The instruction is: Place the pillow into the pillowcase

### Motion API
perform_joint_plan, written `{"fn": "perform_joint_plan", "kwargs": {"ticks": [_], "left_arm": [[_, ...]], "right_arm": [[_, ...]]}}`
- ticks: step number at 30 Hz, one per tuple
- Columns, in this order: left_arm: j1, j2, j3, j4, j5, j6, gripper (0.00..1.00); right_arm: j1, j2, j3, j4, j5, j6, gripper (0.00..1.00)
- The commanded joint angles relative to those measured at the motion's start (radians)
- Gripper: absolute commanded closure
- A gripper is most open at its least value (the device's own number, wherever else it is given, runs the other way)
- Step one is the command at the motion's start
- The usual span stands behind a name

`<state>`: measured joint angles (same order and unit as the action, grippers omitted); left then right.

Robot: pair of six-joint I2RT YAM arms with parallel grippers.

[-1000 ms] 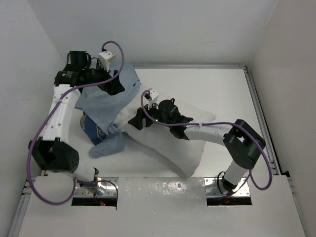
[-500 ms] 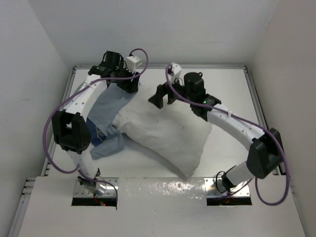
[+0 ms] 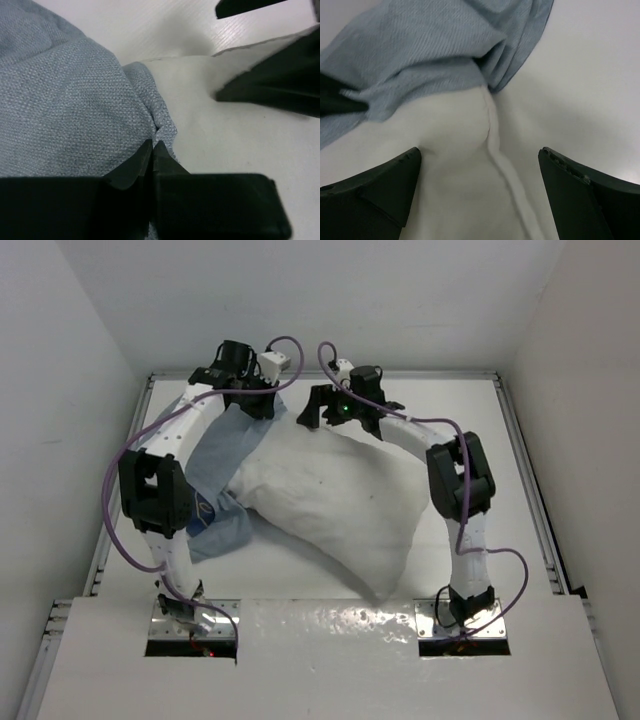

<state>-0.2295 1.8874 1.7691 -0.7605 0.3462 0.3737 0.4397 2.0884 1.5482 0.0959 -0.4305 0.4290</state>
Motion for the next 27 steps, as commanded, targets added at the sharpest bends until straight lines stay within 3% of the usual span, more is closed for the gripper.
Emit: {"fn": "perform_joint_plan", "kwargs": {"ticks": [1,4,7,8,10,12,13,15,19,21,27], "left_arm": [[0.001,0.027,0.052,0.009,-0.003,-0.022,1.00],[0.001,0.016,0.078,0.042,0.036,-0.039,1.00],[0.001,0.015,0.111,0.073,0.056,-0.035,1.00],[0.001,0.013,0.128,0.076,0.065,-0.021,1.00],[0.002,0.013,0.150,0.073,0.108,-0.007,1.00],[0.004,0.007,0.196,0.069,0.167,0.005,1.00],[0.001,0.001,0.196,0.069,0.187,0.010,1.00],[-0.001,-0.011,0.213,0.064,0.224,0.014,1.00],[-0.017,-0.031,0.211,-0.031,0.384,0.080,1.00],[-0.039,-0.066,0.175,-0.059,0.454,0.114,1.00],[-0.076,-0.145,0.113,-0.115,0.562,0.152,1.00]], "right_arm": [[-0.007,0.105,0.166,0.056,-0.040,0.092,0.01],[0.020,0.212,0.260,-0.013,-0.196,0.142,0.01],[0.086,0.173,0.172,-0.038,-0.315,0.097,0.06],[0.121,0.144,0.124,-0.036,-0.314,0.073,0.22],[0.145,0.076,0.018,-0.001,-0.329,0.051,0.42],[0.165,0.030,-0.025,0.045,-0.378,0.098,0.85],[0.165,0.009,-0.042,0.076,-0.379,0.121,1.00],[0.177,-0.051,-0.132,0.170,-0.360,0.194,1.00],[0.202,-0.244,-0.313,0.540,-0.083,0.263,1.00],[0.202,-0.257,-0.344,0.696,0.045,0.345,1.00],[0.191,-0.206,-0.307,0.903,0.435,0.505,1.00]]}}
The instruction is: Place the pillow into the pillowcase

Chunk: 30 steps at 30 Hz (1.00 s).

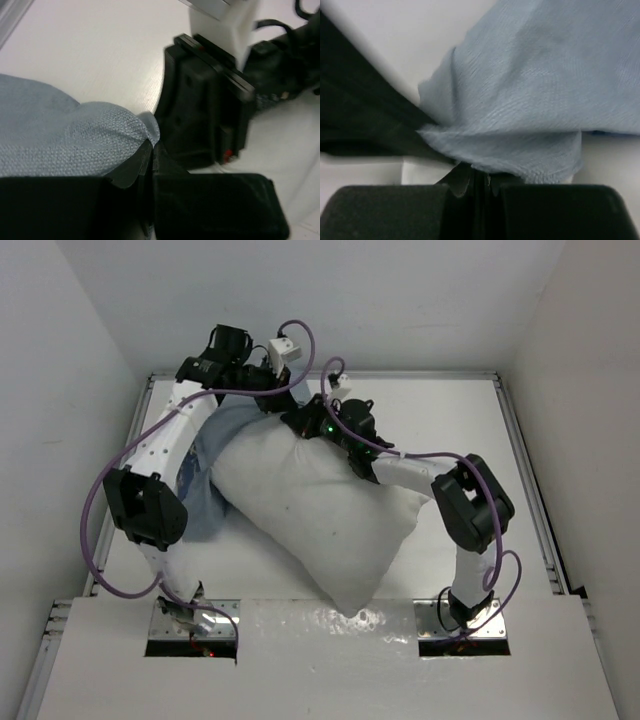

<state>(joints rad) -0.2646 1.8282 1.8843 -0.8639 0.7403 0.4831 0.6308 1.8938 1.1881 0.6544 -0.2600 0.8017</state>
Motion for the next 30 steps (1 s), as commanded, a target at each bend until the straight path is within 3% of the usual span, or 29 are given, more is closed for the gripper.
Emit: {"fn": "perform_joint_plan", "kwargs": {"ticks": [1,5,9,12,15,16,17,19,20,21,22,24,26,27,28,29,30], "left_arm": [[-0.041,-0.102,-0.017,-0.014,0.171,0.045,1.00],[-0.058,-0.141,-0.102,0.000,0.169,0.048,1.00],[-0.067,-0.155,-0.229,0.051,0.145,0.038,1.00],[-0.067,-0.144,-0.303,0.121,0.099,0.000,1.00],[-0.065,-0.103,-0.277,0.198,0.053,-0.069,0.98],[-0.065,-0.087,-0.255,0.210,0.041,-0.086,0.72],[-0.065,-0.072,-0.199,0.218,0.013,-0.095,0.56],[-0.056,-0.040,-0.137,0.212,-0.025,-0.101,0.24],[-0.047,-0.038,-0.093,0.212,-0.050,-0.098,0.19],[-0.033,-0.047,-0.080,0.220,-0.055,-0.100,0.13],[0.008,-0.056,-0.073,0.250,-0.050,-0.109,0.01],[0.065,-0.085,-0.073,0.276,-0.041,-0.153,0.00],[0.168,-0.096,-0.080,0.281,-0.027,-0.176,0.00],[0.221,-0.107,-0.091,0.273,-0.041,-0.178,0.02],[0.241,-0.115,-0.126,0.254,-0.082,-0.169,0.09],[0.257,-0.125,-0.154,0.241,-0.102,-0.137,0.41],[0.264,-0.129,-0.212,0.218,-0.164,-0.120,0.55]], "right_arm": [[-0.014,-0.003,0.062,0.335,0.325,0.149,1.00],[-0.046,0.007,0.035,0.258,0.717,0.284,1.00],[-0.074,-0.036,-0.018,0.107,0.907,0.415,1.00],[-0.088,-0.077,-0.054,0.007,0.958,0.447,1.00],[-0.105,-0.094,-0.074,-0.081,0.938,0.400,1.00],[-0.111,-0.094,-0.081,-0.087,0.917,0.361,1.00],[-0.117,-0.094,-0.084,-0.102,0.886,0.319,0.86],[-0.147,-0.108,-0.096,-0.113,0.759,0.179,0.44],[-0.169,-0.119,-0.099,-0.146,0.722,0.142,0.18],[-0.180,-0.133,-0.099,-0.172,0.688,0.105,0.10],[-0.190,-0.159,-0.088,-0.233,0.633,0.024,0.03],[-0.203,-0.183,-0.056,-0.320,0.587,-0.142,0.01],[-0.204,-0.203,0.031,-0.482,0.523,-0.260,0.01],[-0.204,-0.205,0.094,-0.537,0.483,-0.376,0.15],[-0.203,-0.206,0.128,-0.641,0.400,-0.434,0.42],[-0.201,-0.205,0.186,-0.695,0.380,-0.490,0.99],[-0.200,-0.203,0.212,-0.775,0.354,-0.493,1.00]]}}
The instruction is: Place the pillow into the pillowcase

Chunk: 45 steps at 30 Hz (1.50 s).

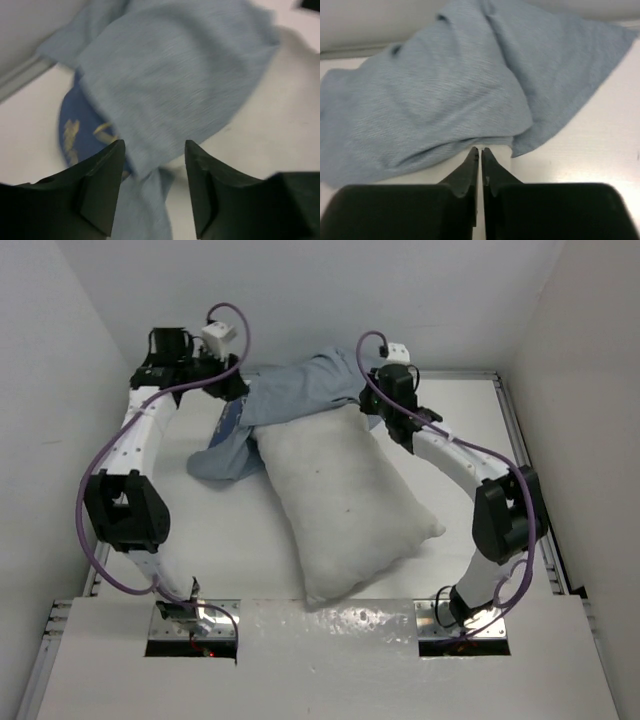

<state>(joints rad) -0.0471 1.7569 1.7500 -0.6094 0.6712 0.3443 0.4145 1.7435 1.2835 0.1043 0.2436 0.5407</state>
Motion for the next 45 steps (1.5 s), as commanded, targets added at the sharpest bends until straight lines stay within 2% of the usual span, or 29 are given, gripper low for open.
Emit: {"fn": "perform_joint_plan", "kwargs": {"ticks": [1,2,3,4,5,7,8,9,10,14,18,21,22,23,24,25,26,27,30,32,34,35,37,39,42,43,45], "left_arm": [[0.047,-0.056,-0.107,-0.046,-0.137,0.054,0.64],[0.047,-0.053,-0.139,-0.053,-0.165,0.070,0.74],[0.047,-0.047,-0.168,-0.059,-0.188,0.082,0.74],[0.071,-0.042,-0.225,-0.059,-0.202,0.102,0.73],[0.076,-0.036,-0.253,-0.053,-0.199,0.110,0.60],[0.075,-0.039,-0.320,-0.015,-0.202,0.124,0.41],[0.076,-0.039,-0.343,0.003,-0.202,0.124,0.25],[0.075,-0.042,-0.383,0.044,-0.206,0.121,0.19],[0.075,-0.040,-0.400,0.065,-0.214,0.117,0.13],[0.075,0.004,-0.452,0.154,-0.262,0.078,0.08],[0.076,0.100,-0.471,0.188,-0.274,-0.011,0.10],[0.076,0.150,-0.474,0.192,-0.274,-0.039,0.18],[0.076,0.180,-0.472,0.194,-0.269,-0.050,0.31],[0.076,0.193,-0.465,0.194,-0.262,-0.057,0.40],[0.076,0.202,-0.460,0.192,-0.245,-0.074,0.51],[0.076,0.217,-0.455,0.188,-0.234,-0.079,0.79],[0.078,0.219,-0.442,0.174,-0.208,-0.083,0.92],[0.078,0.217,-0.438,0.168,-0.197,-0.090,1.00],[0.078,0.146,-0.440,0.146,-0.093,-0.067,1.00],[0.076,0.104,-0.438,0.123,0.017,-0.047,1.00],[0.075,0.047,-0.416,0.093,0.095,-0.008,1.00],[0.073,0.036,-0.402,0.045,0.166,0.007,1.00],[0.069,0.023,-0.353,-0.022,0.212,0.050,1.00],[0.066,0.016,-0.322,-0.053,0.258,0.080,1.00],[0.062,0.021,-0.239,-0.124,0.336,0.131,1.00],[0.059,0.024,-0.174,-0.194,0.358,0.156,1.00],[0.046,0.032,-0.092,-0.294,0.390,0.287,1.00]], "right_arm": [[0.026,-0.049,0.138,-0.248,-0.164,-0.234,1.00],[0.038,-0.047,0.163,-0.259,-0.170,-0.235,1.00],[0.056,-0.044,0.168,-0.261,-0.171,-0.246,0.90],[0.117,-0.035,0.172,-0.252,-0.165,-0.272,0.73],[0.162,-0.027,0.177,-0.246,-0.152,-0.366,0.39],[0.302,0.010,0.178,-0.226,-0.077,-0.489,0.21],[0.347,0.025,0.169,-0.194,-0.038,-0.586,0.07],[0.421,0.040,0.166,-0.181,0.001,-0.611,0.01],[0.446,0.077,0.163,-0.170,0.055,-0.651,0.01],[0.503,0.160,0.130,-0.073,0.189,-0.662,0.01],[0.510,0.232,0.112,0.026,0.192,-0.659,0.01],[0.511,0.330,0.181,0.015,0.255,-0.644,0.01],[0.511,0.358,0.229,0.012,0.281,-0.644,0.01],[0.509,0.385,0.246,0.015,0.307,-0.640,0.07],[0.501,0.421,0.257,0.021,0.325,-0.631,0.20],[0.494,0.429,0.264,0.029,0.313,-0.593,0.41],[0.485,0.435,0.270,0.047,0.309,-0.556,0.99],[0.466,0.444,0.287,0.041,0.280,-0.504,1.00],[0.426,0.462,0.420,0.052,0.176,-0.356,1.00],[0.409,0.487,0.537,0.140,0.112,-0.247,1.00],[0.388,0.513,0.654,0.211,0.143,-0.162,1.00],[0.380,0.519,0.686,0.303,0.170,-0.144,1.00],[0.376,0.534,0.763,0.432,0.254,-0.130,1.00],[0.376,0.553,0.866,0.465,0.305,-0.148,1.00],[0.376,0.567,0.889,0.488,0.324,-0.174,1.00],[0.376,0.564,0.878,0.476,0.319,-0.176,1.00],[0.376,0.557,0.826,0.451,0.354,-0.150,1.00]]}}
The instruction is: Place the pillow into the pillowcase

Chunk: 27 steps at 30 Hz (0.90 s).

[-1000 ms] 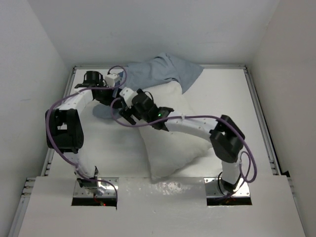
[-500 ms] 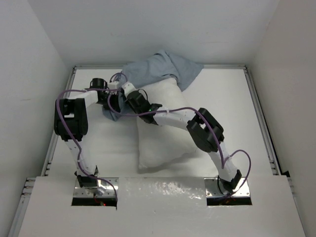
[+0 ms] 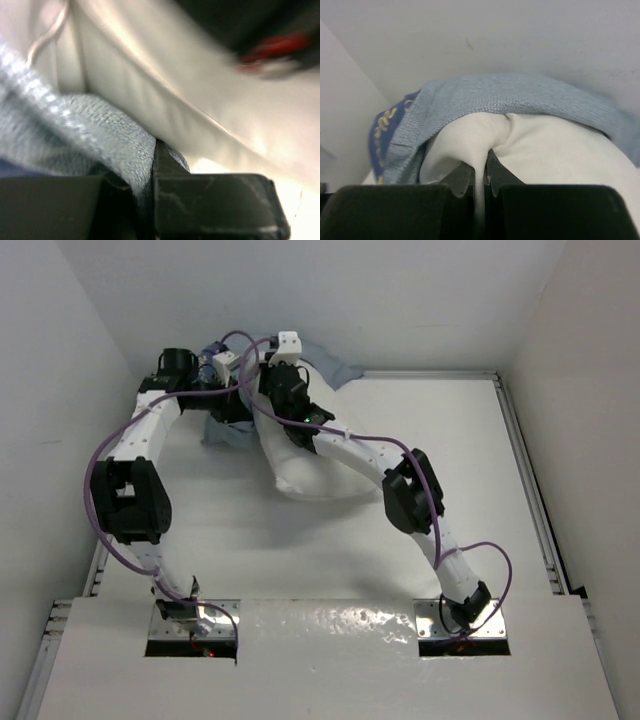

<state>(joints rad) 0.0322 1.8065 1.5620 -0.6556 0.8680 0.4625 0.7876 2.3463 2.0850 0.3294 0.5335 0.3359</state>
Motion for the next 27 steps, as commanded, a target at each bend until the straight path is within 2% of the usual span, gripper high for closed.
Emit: {"fn": "perform_joint_plan", "kwargs": {"ticks": [1,4,6,8,12,15,18,22,27], "left_arm": [[-0.058,-0.015,0.178,-0.359,0.192,0.220,1.00],[-0.094,-0.010,0.298,-0.545,0.225,0.433,1.00],[-0.094,-0.010,0.348,-0.629,0.271,0.484,1.00],[-0.095,-0.013,0.360,-0.644,0.328,0.511,1.00],[-0.094,-0.027,0.255,-0.544,0.342,0.454,1.00],[-0.094,-0.029,0.234,-0.571,0.358,0.472,1.00],[-0.091,-0.048,0.268,-0.558,0.341,0.464,1.00],[-0.087,-0.070,0.342,-0.509,0.275,0.369,1.00],[-0.080,-0.107,0.426,-0.464,0.238,0.315,1.00]], "right_arm": [[0.002,-0.047,0.005,0.206,0.077,0.067,1.00],[0.002,-0.038,-0.029,0.179,0.076,0.113,1.00],[0.002,-0.025,-0.011,0.146,0.022,0.146,1.00],[0.004,-0.016,-0.002,0.119,-0.022,0.170,1.00],[0.015,-0.041,-0.087,0.100,-0.107,0.236,1.00],[0.019,-0.076,-0.161,0.120,-0.145,0.271,1.00],[0.019,-0.106,-0.215,0.129,-0.219,0.264,1.00],[0.015,-0.171,-0.269,0.157,-0.353,0.233,1.00],[0.035,-0.234,-0.240,0.174,-0.501,0.248,1.00]]}}
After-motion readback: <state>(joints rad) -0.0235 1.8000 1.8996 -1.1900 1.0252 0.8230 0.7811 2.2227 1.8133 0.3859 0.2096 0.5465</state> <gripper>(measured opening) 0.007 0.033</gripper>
